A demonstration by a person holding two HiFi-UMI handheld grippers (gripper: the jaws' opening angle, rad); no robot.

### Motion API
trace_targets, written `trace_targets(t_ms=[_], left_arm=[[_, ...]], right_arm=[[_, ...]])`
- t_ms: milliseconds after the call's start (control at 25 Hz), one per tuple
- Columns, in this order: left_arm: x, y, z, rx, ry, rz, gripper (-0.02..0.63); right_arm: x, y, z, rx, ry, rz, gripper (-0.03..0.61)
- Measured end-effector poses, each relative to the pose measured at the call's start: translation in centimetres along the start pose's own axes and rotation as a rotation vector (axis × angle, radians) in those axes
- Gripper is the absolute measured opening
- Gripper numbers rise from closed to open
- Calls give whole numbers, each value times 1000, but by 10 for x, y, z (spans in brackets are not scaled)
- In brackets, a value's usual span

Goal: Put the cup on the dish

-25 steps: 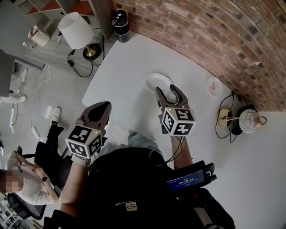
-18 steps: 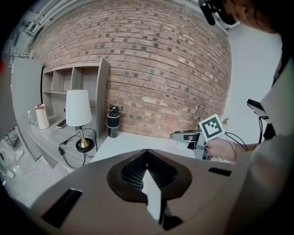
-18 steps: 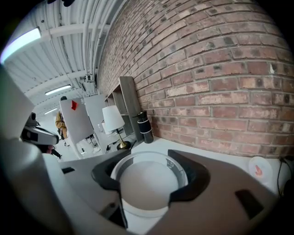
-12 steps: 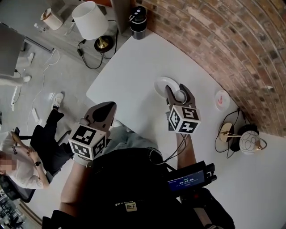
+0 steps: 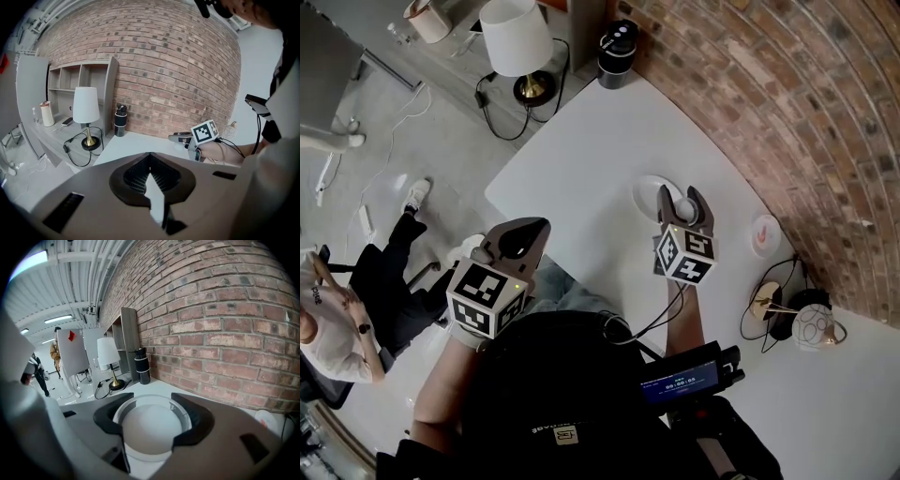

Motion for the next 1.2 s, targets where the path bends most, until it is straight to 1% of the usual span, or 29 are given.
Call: trace_targets(t_ms=[360,680,1040,1200], left_arm=[[6,-8,11,-24,36,17,5],[10,-22,16,-43,70,50,5],[20,-31,20,-74,114,95,5],[23,-34,20,-83,125,106,5]], right_arm=[[9,-34,-8,31,23,16,252],[18,-66,-14,18,70,41,252],[30,-92,-19,-1,62,67,252],[38,-103,-20,-9,77,75,252]])
Point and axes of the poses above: the fingertips, and each gripper's own axes: y backward along the fingers, z to its left, x out of its underside, the point moved 10 cm from there along y, backward along the fingers, and after that the axes turned 4 degrees about z, right-handed, at the moved point
